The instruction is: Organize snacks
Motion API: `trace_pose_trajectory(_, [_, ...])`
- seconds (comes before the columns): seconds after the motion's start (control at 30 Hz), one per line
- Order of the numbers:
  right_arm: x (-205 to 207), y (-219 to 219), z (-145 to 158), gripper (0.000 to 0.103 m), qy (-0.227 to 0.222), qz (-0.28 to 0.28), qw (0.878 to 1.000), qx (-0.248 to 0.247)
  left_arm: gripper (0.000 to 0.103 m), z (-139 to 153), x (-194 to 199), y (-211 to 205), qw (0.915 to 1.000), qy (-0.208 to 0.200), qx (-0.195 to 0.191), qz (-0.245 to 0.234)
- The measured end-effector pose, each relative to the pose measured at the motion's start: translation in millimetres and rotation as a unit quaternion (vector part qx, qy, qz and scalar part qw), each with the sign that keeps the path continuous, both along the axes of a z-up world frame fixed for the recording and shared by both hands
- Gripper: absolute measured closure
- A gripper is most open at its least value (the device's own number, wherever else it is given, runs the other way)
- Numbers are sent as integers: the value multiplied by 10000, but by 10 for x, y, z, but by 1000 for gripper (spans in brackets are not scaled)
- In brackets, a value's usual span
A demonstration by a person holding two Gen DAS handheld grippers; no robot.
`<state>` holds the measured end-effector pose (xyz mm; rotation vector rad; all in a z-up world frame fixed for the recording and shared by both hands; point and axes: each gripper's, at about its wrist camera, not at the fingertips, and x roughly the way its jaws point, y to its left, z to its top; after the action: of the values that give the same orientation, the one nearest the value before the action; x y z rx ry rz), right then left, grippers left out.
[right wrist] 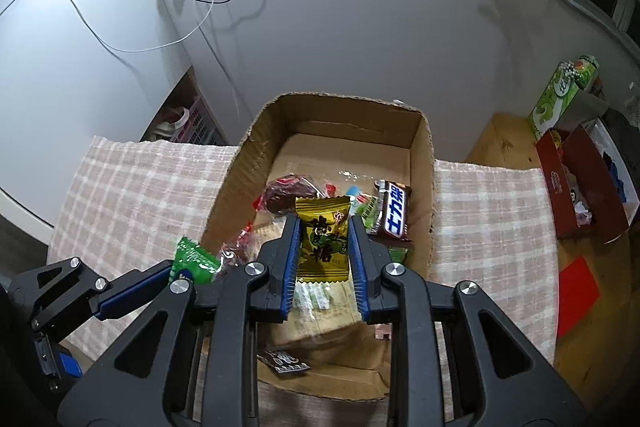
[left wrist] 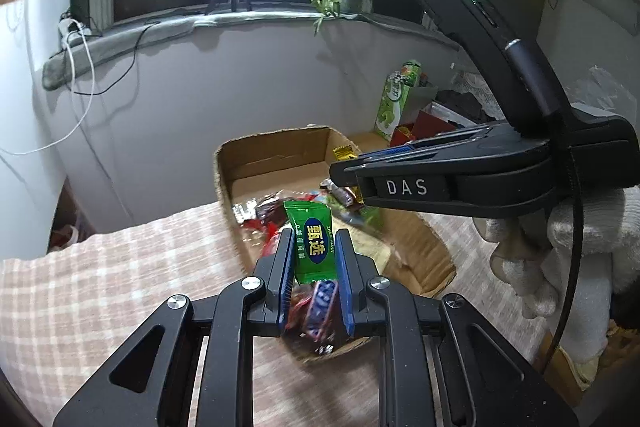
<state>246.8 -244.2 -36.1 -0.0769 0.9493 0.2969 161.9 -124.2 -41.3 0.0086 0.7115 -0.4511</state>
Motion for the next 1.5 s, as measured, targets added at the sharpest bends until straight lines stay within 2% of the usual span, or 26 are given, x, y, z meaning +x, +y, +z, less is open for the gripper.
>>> trace_pose_trajectory(0.07, [-8, -34, 9, 77, -57, -43, 10000, -28, 84, 3, 17, -55, 10000, 10, -4, -35])
trace_pose_trajectory(0.13, [-19, -64, 17, 64, -82, -62, 9999, -11, 83, 17, 19, -107, 10000, -45, 28, -40])
trace_pose_trajectory(0.17, [-27, -75, 23, 51, -105, -73, 9999, 3, 83, 28, 15, -129, 9999, -86, 47, -26])
trace_pose_trajectory(0.2, [-42, -89, 34, 45, -155, -87, 9998, 17, 80, 29, 19, -138, 9999, -95, 62, -23])
trace_pose_trajectory(0.23, [-50, -96, 39, 45, -174, -87, 9998, 14, 69, 27, 31, -144, 9999, -94, 70, -11])
trace_pose_trajectory(0.3, [-75, -109, 50, 44, -188, -82, 9998, 38, 59, 39, 19, -150, 9999, -125, 40, 19])
trace_pose_trajectory(0.57, [-224, -141, 140, 44, -356, -114, 9993, 86, 59, 98, -48, -135, 9998, -195, 28, 62])
trace_pose_trajectory(0.7, [-326, -155, 208, 35, -529, -141, 9985, 72, 56, 152, -124, -112, 9996, -261, 10, 77])
trace_pose_trajectory(0.87, [-507, -187, 288, 33, -743, -202, 9970, 103, 52, 214, -238, -72, 9994, -320, -70, 116])
trace_pose_trajectory(1.0, [-654, -254, 346, 24, -1002, -297, 9945, 75, 51, 252, -343, -37, 9991, -392, -90, 160])
trace_pose_trajectory(1.1, [-773, -311, 382, 19, -1188, -383, 9922, 10, 40, 276, -418, -9, 9989, -403, -108, 222])
trace_pose_trajectory(1.23, [-918, -368, 399, 10, -1411, -490, 9887, -84, 38, 300, -494, 42, 9985, -416, -145, 335])
trace_pose_trajectory(1.5, [-1061, -410, 421, 9, -1608, -573, 9850, -247, 35, 319, -560, 113, 9973, -431, -34, 592])
